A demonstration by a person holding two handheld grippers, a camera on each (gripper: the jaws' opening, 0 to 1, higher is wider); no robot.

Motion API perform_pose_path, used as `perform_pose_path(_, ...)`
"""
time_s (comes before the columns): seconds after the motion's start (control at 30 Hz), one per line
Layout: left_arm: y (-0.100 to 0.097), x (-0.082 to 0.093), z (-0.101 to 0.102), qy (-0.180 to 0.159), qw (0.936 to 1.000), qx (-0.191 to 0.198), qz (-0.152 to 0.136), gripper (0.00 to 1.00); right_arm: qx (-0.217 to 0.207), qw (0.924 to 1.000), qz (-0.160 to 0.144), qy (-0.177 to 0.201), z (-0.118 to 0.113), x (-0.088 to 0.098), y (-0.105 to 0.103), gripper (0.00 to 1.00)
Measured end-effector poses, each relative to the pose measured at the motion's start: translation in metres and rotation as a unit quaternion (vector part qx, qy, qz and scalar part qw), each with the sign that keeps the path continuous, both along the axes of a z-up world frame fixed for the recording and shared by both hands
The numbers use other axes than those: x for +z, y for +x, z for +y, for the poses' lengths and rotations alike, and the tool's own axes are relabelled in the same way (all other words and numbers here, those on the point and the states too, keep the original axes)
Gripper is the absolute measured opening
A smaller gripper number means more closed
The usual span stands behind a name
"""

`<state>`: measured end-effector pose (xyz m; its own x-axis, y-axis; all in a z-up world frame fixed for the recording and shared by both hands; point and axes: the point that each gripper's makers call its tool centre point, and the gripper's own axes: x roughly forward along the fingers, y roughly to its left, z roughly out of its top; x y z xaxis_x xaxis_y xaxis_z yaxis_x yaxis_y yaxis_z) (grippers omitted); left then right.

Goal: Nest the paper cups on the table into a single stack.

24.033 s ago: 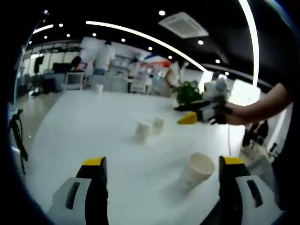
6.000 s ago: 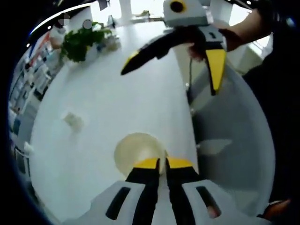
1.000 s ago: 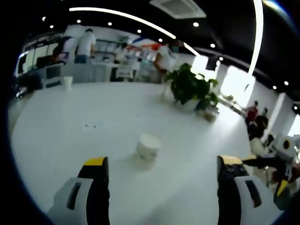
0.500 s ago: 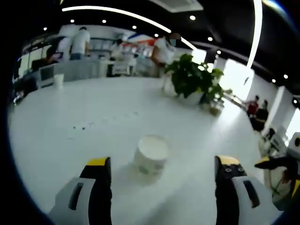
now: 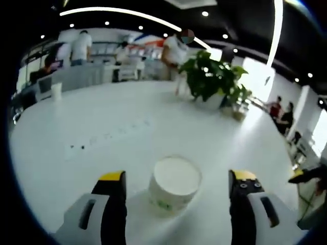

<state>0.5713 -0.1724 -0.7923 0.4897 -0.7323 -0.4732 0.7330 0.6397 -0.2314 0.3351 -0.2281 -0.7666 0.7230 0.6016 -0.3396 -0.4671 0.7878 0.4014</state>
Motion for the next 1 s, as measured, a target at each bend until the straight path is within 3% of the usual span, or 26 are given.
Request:
perform_pose_path(0.17, 0.003, -0.001, -0.003, 0.016, 0.9997, -0.014, -0.015, 0.71, -0.006, 0.9999, 0.006, 0.010, -0.003, -0.002, 0.002, 0.94)
perform_pose_path(0.53, 0.001, -0.008, -0.001, 0.050, 0.9974, -0.047, -0.023, 0.40, -0.007, 0.9999, 0.008, 0.012, -0.003, -0.001, 0.009, 0.94)
perform_pose_path(1.0, 0.000, 0.013, 0.001, 0.028, 0.9989, -0.034, -0.017, 0.38, -0.012, 0.9998, 0.006, 0.016, -0.005, 0.005, 0.002, 0.94)
